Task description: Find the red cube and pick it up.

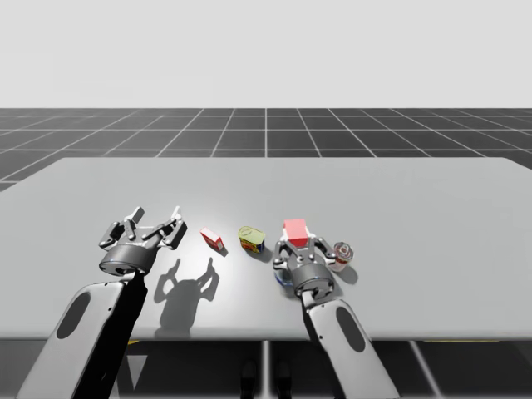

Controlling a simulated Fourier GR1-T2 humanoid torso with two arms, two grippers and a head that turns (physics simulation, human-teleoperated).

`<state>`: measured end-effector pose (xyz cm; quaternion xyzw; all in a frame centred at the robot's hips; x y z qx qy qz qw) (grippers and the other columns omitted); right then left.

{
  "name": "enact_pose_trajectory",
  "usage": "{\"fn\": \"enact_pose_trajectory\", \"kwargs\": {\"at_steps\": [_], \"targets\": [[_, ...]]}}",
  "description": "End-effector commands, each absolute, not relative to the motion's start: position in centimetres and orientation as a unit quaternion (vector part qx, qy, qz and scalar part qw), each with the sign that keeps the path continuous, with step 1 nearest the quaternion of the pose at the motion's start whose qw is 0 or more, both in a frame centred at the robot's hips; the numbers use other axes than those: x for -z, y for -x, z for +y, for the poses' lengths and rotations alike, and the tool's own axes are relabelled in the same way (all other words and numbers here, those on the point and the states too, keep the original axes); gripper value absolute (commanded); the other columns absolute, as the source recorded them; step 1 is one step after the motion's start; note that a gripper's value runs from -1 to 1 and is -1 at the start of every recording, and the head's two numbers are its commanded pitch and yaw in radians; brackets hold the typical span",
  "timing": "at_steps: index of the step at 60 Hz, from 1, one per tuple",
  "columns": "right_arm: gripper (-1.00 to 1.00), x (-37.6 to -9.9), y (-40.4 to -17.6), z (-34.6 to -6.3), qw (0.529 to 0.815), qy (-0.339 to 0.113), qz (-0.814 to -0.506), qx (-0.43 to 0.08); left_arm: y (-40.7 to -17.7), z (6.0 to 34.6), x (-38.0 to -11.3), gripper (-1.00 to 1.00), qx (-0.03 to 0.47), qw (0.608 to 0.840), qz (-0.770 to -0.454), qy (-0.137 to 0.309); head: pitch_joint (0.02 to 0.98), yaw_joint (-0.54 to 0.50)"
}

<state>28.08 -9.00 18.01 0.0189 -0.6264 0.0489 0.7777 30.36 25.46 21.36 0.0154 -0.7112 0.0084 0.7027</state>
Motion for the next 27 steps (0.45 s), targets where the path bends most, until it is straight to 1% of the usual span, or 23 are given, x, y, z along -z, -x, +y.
{"fn": "enact_pose_trajectory", "kwargs": {"at_steps": [1, 6, 10, 13, 14, 19, 21, 25, 26, 27], "targets": [[1.00, -22.5, -28.2, -9.9, 0.736, 0.010, -0.676, -0.004, -30.4, 25.5, -21.4, -1.00, -0.009, 0.703, -0.711, -0.016, 0.437, -0.16], [1.00, -24.2, -27.8, -10.0, 0.723, 0.007, -0.691, -0.002, -30.4, 25.5, -21.4, -1.00, -0.009, 0.703, -0.711, -0.016, 0.435, -0.16], [1.00, -25.8, -27.4, -10.1, 0.706, 0.005, -0.708, 0.000, -30.4, 25.6, -21.4, -1.00, -0.009, 0.702, -0.712, -0.016, 0.434, -0.16], [1.00, -26.5, -27.1, -10.1, 0.698, 0.004, -0.716, 0.001, -30.4, 25.6, -21.4, -1.00, -0.009, 0.702, -0.712, -0.016, 0.434, -0.16], [1.00, -27.2, -26.9, -10.2, 0.687, 0.001, -0.726, 0.001, -30.4, 25.6, -21.4, -1.00, -0.009, 0.702, -0.712, -0.017, 0.436, -0.16], [1.00, -28.5, -26.7, -10.3, 0.655, 0.005, -0.756, 0.003, -30.4, 25.6, -21.4, -1.00, -0.008, 0.702, -0.712, -0.017, 0.437, -0.16], [1.00, -29.3, -26.5, -10.4, 0.632, 0.004, -0.775, 0.005, -30.4, 25.5, -21.4, -1.00, -0.007, 0.702, -0.712, -0.017, 0.436, -0.16], [1.00, -30.0, -26.3, -10.7, 0.620, 0.007, -0.784, 0.009, -30.4, 25.5, -21.4, -1.00, -0.007, 0.702, -0.712, -0.018, 0.434, -0.16], [1.00, -30.6, -26.1, -10.9, 0.608, 0.006, -0.794, 0.013, -30.4, 25.5, -21.4, -1.00, -0.007, 0.702, -0.712, -0.018, 0.432, -0.16], [1.00, -30.8, -26.1, -10.9, 0.604, 0.006, -0.797, 0.015, -30.4, 25.5, -21.4, -1.00, -0.007, 0.702, -0.712, -0.018, 0.432, -0.16]]}}
